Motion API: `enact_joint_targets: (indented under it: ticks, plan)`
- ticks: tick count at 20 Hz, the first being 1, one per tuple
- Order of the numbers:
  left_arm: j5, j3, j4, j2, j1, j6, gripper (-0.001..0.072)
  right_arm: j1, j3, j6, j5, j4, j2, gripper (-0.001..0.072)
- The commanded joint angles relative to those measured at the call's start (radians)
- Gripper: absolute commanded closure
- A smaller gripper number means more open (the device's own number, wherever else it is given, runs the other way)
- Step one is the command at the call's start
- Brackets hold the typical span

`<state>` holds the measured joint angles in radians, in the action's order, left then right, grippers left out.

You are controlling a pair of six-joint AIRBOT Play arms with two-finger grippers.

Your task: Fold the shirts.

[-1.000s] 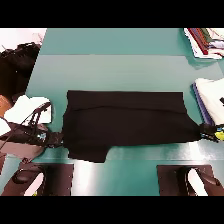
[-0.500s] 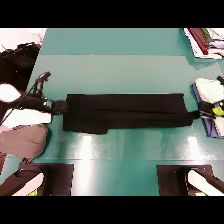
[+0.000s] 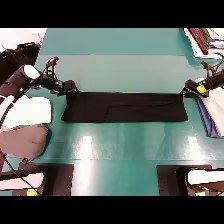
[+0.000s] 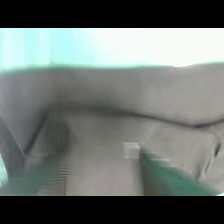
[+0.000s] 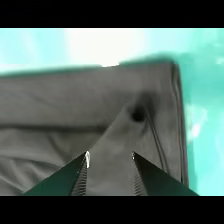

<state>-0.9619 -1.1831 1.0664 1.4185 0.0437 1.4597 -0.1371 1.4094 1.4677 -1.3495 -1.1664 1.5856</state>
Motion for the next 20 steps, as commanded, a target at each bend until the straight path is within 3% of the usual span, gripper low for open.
enact_joint_targets:
  ticks: [1,2,3,4,5,6,7,11,17,18,20]
  plan:
    - [-0.064,-0.068,0.000,0.019,-0.001,-0.002,0.0157,-0.047,0.061,-0.076,-0.039,0.072,0.041,0.0362]
    - [-0.099,-0.084,-0.002,0.018,0.000,-0.002,0.0158,-0.072,0.061,-0.100,-0.066,0.073,0.035,0.0360]
    - [-0.117,-0.089,-0.014,0.014,0.000,-0.002,0.0203,-0.102,0.061,-0.117,-0.104,0.074,0.034,0.0323]
    - [-0.126,-0.088,-0.034,0.011,0.000,-0.002,0.0405,-0.134,0.061,-0.132,-0.140,0.073,0.036,0.0307]
    - [-0.128,-0.088,-0.059,0.010,0.000,-0.010,0.0593,-0.165,0.060,-0.143,-0.166,0.074,0.040,0.0229]
    - [-0.127,-0.087,-0.095,0.010,0.000,-0.032,0.0680,-0.190,0.050,-0.146,-0.173,0.076,0.040,0.0172]
    - [-0.127,-0.087,-0.126,0.010,0.005,-0.036,0.0679,-0.216,0.029,-0.151,-0.172,0.076,0.040,0.0126]
    - [-0.085,-0.087,-0.139,0.010,0.103,-0.034,0.0680,-0.280,-0.142,-0.243,-0.115,0.152,0.040,0.0131]
    - [0.109,-0.088,-0.142,0.053,0.305,0.019,0.0680,-0.251,-0.297,-0.330,-0.007,0.304,0.041,0.0142]
    - [0.129,-0.089,-0.143,0.074,0.331,0.034,0.0680,-0.233,-0.303,-0.330,0.000,0.303,0.041,0.0162]
    - [0.148,-0.091,-0.163,0.119,0.370,0.033,0.0680,-0.200,-0.308,-0.338,0.028,0.303,0.041,0.0359]
